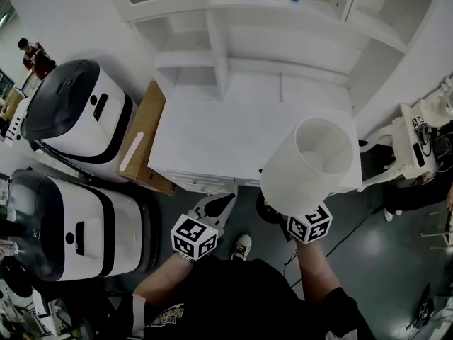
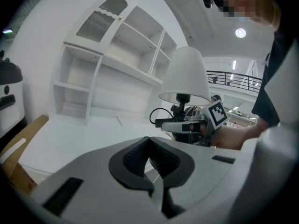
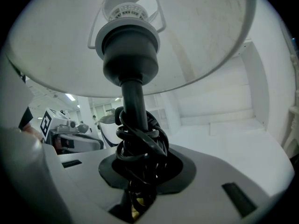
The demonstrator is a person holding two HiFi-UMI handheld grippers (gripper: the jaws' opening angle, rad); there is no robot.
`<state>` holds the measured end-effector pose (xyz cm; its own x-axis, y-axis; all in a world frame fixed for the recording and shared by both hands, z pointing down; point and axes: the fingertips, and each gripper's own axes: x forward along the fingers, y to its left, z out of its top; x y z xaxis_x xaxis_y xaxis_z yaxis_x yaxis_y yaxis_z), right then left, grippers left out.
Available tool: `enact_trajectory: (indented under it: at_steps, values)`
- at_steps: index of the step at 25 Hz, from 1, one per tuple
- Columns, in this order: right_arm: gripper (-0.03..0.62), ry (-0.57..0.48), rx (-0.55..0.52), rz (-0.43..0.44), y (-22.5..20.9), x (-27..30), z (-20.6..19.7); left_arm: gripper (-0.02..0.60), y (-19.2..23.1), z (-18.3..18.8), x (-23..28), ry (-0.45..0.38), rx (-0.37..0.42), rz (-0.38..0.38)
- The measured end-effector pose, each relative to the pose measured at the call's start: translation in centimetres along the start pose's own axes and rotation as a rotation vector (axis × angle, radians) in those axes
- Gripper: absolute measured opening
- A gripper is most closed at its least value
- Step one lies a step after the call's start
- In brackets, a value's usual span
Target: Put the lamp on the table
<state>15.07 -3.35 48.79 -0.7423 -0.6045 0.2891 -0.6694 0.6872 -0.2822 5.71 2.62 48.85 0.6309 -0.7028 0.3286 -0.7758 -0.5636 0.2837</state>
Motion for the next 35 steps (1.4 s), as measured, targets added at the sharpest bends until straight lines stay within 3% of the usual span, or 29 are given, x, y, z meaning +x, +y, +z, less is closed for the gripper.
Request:
enact_trajectory:
  at_steps: [12,24,35]
  values:
    - [0.104,-0.011,-0.002,0.009,-0.7,0.2,0.6,0.006,-0.1,1.0,0.7,-0.007,0.017,0.010]
    - [0.103,-0.028,0.016,-0.060,-1.2,1.8,1.5,0.006,2.3,2.7,1.7,-0.006,0.033,-0.060]
    - [0.103,-0.049,0.037,-0.131,-1.8,6.2,2.8,0.006,7.3,3.9,2.5,0.019,0.040,-0.129]
